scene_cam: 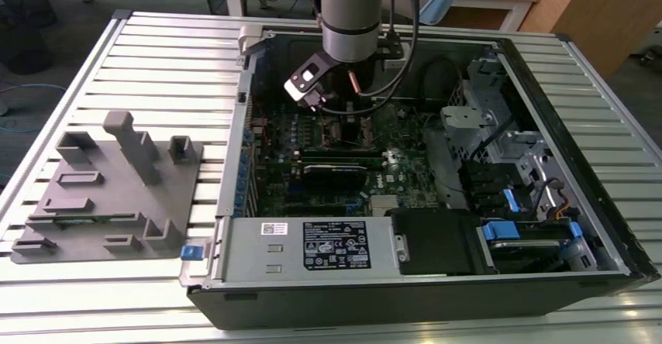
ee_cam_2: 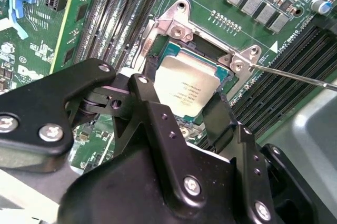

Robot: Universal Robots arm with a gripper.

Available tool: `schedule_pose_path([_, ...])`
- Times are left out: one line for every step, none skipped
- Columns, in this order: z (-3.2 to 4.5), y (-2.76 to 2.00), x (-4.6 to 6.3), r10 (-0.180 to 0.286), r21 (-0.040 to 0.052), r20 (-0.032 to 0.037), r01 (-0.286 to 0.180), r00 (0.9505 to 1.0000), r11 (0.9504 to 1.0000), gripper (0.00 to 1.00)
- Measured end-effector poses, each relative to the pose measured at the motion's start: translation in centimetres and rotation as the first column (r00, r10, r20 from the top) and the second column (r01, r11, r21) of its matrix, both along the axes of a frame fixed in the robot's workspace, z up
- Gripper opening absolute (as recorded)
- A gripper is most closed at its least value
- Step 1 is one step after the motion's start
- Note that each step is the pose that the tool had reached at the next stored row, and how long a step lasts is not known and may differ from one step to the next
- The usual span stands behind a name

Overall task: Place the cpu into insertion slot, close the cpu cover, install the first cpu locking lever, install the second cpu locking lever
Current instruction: 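Place the cpu into insertion slot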

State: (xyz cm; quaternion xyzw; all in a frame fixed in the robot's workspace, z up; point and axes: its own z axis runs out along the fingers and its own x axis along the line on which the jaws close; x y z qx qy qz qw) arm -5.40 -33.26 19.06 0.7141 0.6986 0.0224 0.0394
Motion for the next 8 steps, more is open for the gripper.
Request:
schedule_pose_path([0.01, 0.00, 0.00, 0.000, -0.0002, -0.0003, 0.000, 1.0000, 1.0000, 0.60])
schedule_pose_path([0.01, -0.01, -0.01, 0.000, -0.0003, -0.0004, 0.000, 1.0000, 1.0000, 0.56])
schedule_pose_path([0.01, -0.01, 0.00, 0.000, -0.0004, -0.0003, 0.000, 1.0000, 1.0000, 0.56])
schedule_pose_path([0.00, -0.01, 0.00, 0.000, -0.0003, -0.0002, 0.000, 1.0000, 1.0000, 0.55])
schedule_pose_path([-0.01, 0.00, 0.00, 0.000, -0.0001, 0.0000, 0.000, 1.0000, 1.0000, 0.55])
schedule_pose_path([-0.01, 0.00, 0.00, 0.000, -0.0001, 0.0000, 0.000, 1.0000, 1.0000, 0.55])
schedule_pose_path([-0.01, 0.00, 0.00, 0.000, -0.0001, 0.0000, 0.000, 1.0000, 1.0000, 0.55])
schedule_pose_path([-0.01, 0.00, 0.00, 0.000, -0.0001, 0.0000, 0.000, 1.0000, 1.0000, 0.55])
